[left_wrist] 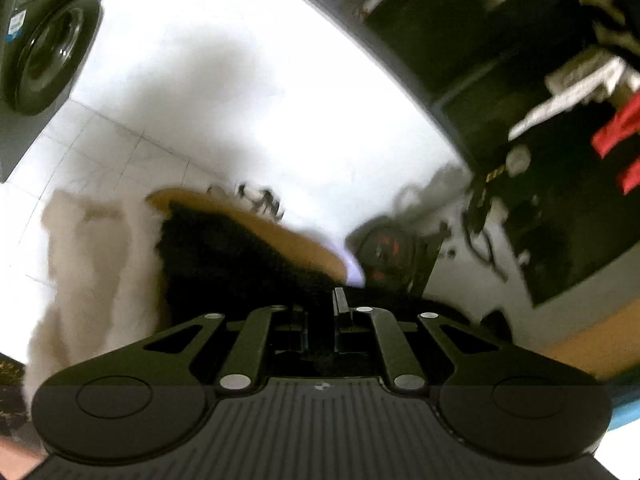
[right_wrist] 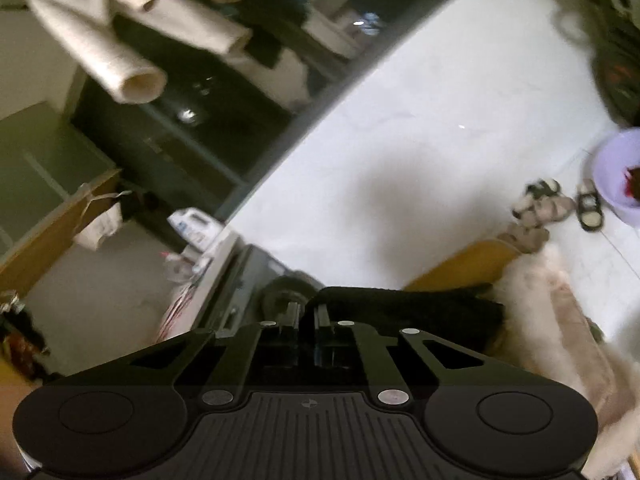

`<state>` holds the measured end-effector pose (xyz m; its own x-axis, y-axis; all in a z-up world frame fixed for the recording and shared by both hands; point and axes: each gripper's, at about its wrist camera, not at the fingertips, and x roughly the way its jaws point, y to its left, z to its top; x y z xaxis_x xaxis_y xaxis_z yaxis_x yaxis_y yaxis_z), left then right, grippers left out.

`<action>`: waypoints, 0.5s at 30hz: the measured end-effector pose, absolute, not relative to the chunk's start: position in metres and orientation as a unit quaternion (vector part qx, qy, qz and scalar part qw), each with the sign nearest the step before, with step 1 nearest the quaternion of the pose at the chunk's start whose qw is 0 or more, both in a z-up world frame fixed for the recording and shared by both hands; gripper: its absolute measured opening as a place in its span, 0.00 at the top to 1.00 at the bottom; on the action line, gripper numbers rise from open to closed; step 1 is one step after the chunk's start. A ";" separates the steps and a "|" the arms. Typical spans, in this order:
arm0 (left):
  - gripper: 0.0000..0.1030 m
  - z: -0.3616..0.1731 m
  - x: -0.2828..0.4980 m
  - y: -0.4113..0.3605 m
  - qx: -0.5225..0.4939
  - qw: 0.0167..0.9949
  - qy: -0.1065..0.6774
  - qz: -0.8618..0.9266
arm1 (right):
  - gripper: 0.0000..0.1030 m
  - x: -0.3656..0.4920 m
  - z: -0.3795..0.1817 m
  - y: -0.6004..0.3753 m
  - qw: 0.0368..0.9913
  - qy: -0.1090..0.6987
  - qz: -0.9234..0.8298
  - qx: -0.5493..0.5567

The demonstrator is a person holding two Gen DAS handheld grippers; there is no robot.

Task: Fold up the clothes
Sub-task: 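Lower the sweater onto the clothes stack and open both grippers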

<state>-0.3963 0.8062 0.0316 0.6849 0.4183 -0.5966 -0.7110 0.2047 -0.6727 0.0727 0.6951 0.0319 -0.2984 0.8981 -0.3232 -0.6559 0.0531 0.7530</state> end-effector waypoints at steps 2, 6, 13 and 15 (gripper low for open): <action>0.90 0.003 -0.396 0.798 -0.534 0.739 0.178 0.369 | 0.97 0.077 0.023 0.690 0.578 0.460 0.663 0.123; 0.85 -0.035 -0.401 0.784 -0.560 0.714 0.200 0.370 | 0.97 0.078 -0.016 0.673 0.589 0.519 0.613 0.085; 0.37 0.014 -0.391 0.771 -0.404 0.759 0.237 0.452 | 0.59 0.052 -0.007 0.656 0.651 0.482 0.585 0.022; 0.24 0.030 -0.376 0.765 -0.333 0.787 0.240 0.460 | 0.39 0.038 0.008 0.660 0.675 0.435 0.596 0.004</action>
<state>-0.3759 0.7651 0.0300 0.4613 0.5637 -0.6851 -0.8843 0.3545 -0.3037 0.0384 0.6598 0.0081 -0.0884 0.8077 -0.5829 -0.8011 0.2901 0.5235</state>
